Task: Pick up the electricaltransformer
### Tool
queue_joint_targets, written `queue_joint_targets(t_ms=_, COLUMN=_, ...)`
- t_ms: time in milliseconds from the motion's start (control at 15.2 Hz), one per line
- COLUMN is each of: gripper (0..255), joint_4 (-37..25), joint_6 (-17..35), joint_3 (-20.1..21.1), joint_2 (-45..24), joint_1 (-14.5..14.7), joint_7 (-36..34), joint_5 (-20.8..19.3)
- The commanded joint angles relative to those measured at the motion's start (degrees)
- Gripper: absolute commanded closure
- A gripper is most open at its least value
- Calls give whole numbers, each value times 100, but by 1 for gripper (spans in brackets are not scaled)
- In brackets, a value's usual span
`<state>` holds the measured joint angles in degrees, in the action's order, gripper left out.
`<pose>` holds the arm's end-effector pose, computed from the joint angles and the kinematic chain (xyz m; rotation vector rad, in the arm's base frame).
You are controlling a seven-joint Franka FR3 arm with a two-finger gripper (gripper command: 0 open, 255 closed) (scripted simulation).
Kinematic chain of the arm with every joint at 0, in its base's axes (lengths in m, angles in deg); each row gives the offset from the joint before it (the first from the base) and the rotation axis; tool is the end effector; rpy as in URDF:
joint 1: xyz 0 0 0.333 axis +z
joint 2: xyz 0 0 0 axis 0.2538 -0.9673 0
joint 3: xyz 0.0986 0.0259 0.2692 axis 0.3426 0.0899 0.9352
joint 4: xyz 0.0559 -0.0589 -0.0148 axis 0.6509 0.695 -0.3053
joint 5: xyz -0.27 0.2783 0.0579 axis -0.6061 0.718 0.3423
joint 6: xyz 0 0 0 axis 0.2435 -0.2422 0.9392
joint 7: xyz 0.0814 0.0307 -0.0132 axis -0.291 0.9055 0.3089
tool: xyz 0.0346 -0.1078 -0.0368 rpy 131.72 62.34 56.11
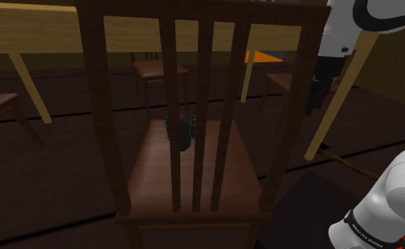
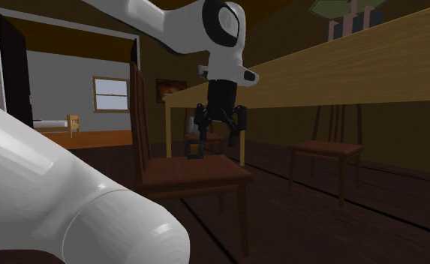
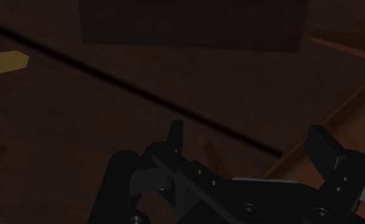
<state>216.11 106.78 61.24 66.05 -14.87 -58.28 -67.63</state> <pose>0.3141 0.0214 0.5433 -3.0692 -0.0645 0.1458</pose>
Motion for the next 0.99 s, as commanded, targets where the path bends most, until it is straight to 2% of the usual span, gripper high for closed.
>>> queue_joint_targets(t_ms=0, gripper=0, joint_4=0, joint_6=0, joint_3=0, joint_2=0, joint_1=0, joint_7=0, joint_5=0)
queue_joint_targets(t_ms=462, gripper=0, joint_4=-692, joint_6=341, joint_3=972, joint_2=-964, joint_1=120, joint_7=-1218, joint_5=413)
queue_joint_targets(t_ms=924, gripper=0, joint_4=-1762, joint_6=587, joint_3=1877, joint_2=-2251, joint_1=115, joint_7=-2478, joint_5=421)
